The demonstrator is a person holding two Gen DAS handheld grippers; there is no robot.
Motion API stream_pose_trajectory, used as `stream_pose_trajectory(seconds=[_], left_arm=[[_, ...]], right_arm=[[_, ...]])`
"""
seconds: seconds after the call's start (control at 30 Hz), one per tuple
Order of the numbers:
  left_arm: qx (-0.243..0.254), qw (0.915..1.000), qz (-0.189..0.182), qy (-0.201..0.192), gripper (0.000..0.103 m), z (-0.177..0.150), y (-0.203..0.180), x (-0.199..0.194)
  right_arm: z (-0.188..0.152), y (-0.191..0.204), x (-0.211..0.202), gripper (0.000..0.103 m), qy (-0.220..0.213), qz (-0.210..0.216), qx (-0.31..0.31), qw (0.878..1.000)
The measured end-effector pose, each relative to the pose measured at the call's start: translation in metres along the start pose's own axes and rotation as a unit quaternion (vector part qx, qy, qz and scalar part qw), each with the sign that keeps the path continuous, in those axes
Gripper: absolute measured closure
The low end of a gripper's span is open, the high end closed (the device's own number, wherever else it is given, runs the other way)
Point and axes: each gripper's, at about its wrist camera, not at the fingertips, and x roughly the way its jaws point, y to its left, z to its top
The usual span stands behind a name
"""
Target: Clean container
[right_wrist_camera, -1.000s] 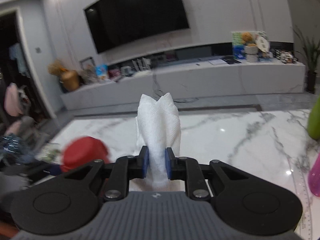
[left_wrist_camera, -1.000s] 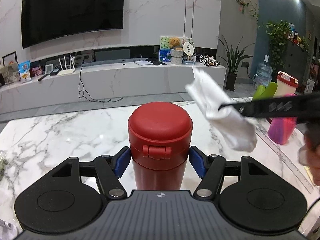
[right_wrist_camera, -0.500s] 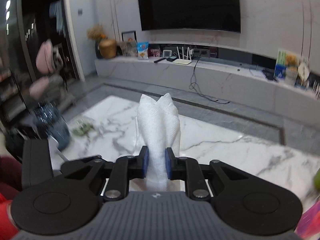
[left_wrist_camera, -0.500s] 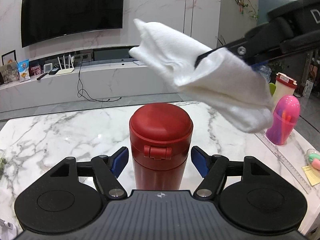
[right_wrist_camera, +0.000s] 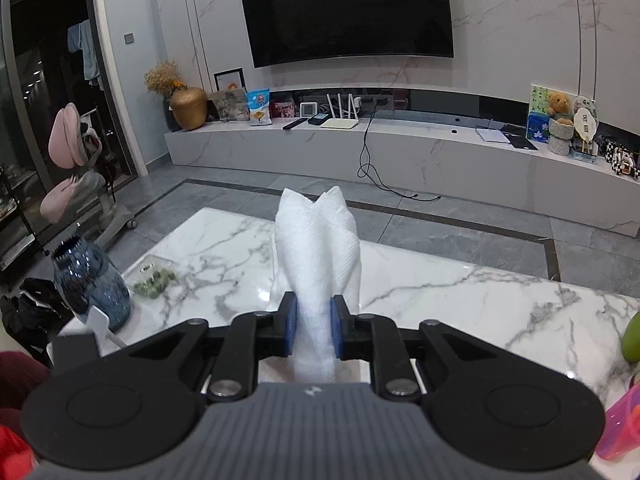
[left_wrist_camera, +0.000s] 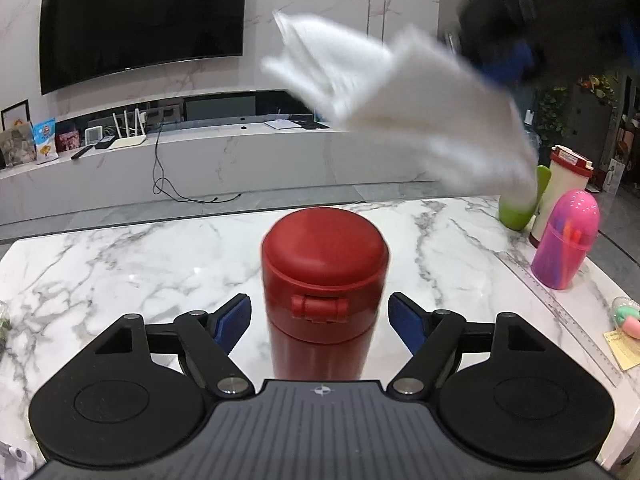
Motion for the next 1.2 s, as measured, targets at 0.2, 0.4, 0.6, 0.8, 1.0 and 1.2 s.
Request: stream_pose_trajectory(seconds=[0.2, 0.4, 0.6, 0.8, 1.0, 1.2], left_arm=[[0.026, 0.9995, 0.007, -0.013, 0.026, -0.004, -0.009, -0.005], [0.034, 0.9991, 0.01, -0.023, 0.024, -0.007, -0.012, -0.007], [0.032, 0.9986, 0.006, -0.042, 0.028, -0.01, -0.01, -0.01], [0.021, 0.9983, 0.014, -0.053, 0.037, -0.011, -0.007, -0.01], [0.021, 0.9982, 0.016, -0.054, 0.042, -0.009, -0.004, -0.009], [0.037, 0.9977, 0.019, -0.053, 0.043, -0.009, -0.008, -0.009]], right_arm=[[0.058, 0.028, -0.043, 0.083, 0.016, 0.001, -0.048, 0.999], [0.092, 0.05, -0.07, 0.083, 0.044, -0.006, -0.105, 0.994], [0.055, 0.035, -0.024, 0.083, 0.095, -0.002, -0.135, 0.986], [0.014, 0.019, 0.024, 0.083, 0.134, 0.006, -0.157, 0.978], [0.003, 0.019, 0.043, 0.083, 0.154, 0.018, -0.181, 0.971], [-0.002, 0.035, 0.059, 0.083, 0.164, 0.023, -0.213, 0.963]])
